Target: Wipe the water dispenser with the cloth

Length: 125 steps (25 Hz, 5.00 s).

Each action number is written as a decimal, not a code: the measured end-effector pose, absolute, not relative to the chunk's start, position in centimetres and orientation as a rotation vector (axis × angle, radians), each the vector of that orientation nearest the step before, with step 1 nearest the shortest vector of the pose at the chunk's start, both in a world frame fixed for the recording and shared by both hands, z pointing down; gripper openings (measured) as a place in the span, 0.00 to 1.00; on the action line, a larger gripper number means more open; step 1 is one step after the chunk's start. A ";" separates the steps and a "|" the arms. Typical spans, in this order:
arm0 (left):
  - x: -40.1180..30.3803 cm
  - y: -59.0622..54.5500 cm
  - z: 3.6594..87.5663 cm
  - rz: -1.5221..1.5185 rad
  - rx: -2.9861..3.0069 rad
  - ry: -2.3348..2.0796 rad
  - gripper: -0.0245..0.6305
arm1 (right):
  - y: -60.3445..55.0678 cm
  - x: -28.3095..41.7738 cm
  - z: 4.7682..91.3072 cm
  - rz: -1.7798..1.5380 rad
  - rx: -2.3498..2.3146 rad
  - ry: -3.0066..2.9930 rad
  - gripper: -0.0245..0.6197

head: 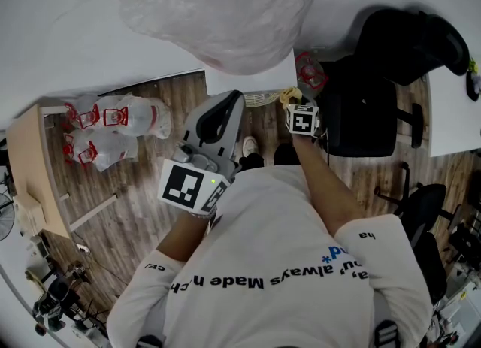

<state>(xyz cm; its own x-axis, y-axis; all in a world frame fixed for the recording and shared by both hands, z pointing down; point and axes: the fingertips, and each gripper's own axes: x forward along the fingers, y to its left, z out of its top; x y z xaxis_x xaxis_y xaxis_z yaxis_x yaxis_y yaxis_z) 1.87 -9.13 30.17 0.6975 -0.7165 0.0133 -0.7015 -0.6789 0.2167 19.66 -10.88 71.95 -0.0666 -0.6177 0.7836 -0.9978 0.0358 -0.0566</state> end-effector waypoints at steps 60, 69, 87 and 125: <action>-14.0 -9.5 32.2 -0.077 2.539 -1.447 0.08 | -12.1 -6.0 75.7 0.846 1.124 -1.948 0.13; -13.1 -9.6 32.2 -0.078 2.559 -1.412 0.08 | -12.1 -3.6 75.5 0.840 1.177 -1.919 0.13; -10.7 -10.0 31.5 -0.094 2.605 -1.337 0.08 | -11.9 0.5 75.0 0.862 1.237 -1.874 0.13; -3.6 -10.1 30.8 -0.108 2.669 -1.194 0.08 | -11.3 11.2 73.7 0.890 1.433 -1.769 0.13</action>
